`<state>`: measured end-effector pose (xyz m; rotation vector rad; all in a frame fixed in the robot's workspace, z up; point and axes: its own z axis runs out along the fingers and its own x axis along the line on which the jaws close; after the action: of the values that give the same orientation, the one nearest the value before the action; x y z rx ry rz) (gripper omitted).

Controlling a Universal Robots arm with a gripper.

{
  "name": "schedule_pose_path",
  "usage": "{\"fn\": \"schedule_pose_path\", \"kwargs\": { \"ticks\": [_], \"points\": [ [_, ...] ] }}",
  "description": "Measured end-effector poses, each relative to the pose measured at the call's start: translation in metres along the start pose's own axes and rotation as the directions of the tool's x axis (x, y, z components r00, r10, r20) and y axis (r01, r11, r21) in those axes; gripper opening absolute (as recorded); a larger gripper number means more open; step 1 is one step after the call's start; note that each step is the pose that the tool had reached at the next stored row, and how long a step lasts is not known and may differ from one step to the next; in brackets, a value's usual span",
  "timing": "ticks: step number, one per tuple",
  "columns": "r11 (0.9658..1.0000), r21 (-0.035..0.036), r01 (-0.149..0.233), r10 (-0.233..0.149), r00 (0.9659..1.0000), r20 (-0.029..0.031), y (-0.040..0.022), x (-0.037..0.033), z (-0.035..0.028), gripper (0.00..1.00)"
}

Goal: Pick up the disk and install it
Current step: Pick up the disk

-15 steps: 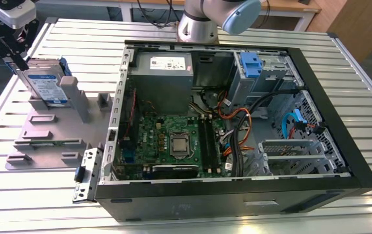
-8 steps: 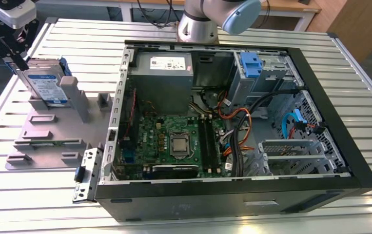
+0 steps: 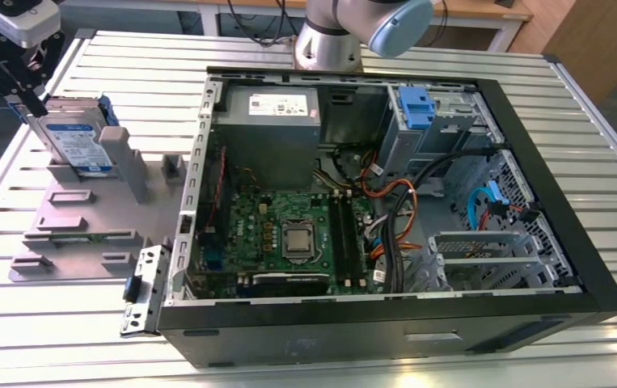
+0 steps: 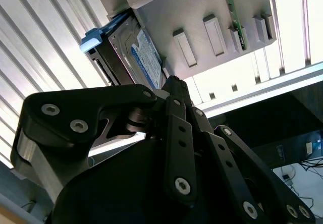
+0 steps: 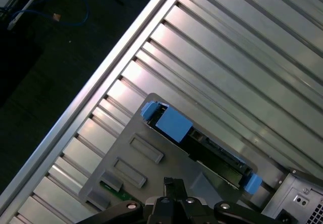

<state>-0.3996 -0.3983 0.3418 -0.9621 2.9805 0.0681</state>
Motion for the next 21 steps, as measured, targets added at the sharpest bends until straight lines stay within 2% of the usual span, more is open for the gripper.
{"fn": "schedule_pose_path", "kwargs": {
  "ticks": [21],
  "points": [
    [0.9999,-0.0003,0.011,-0.011,0.9999,-0.0004,0.0,0.0,0.0,0.11]
  ]
}}
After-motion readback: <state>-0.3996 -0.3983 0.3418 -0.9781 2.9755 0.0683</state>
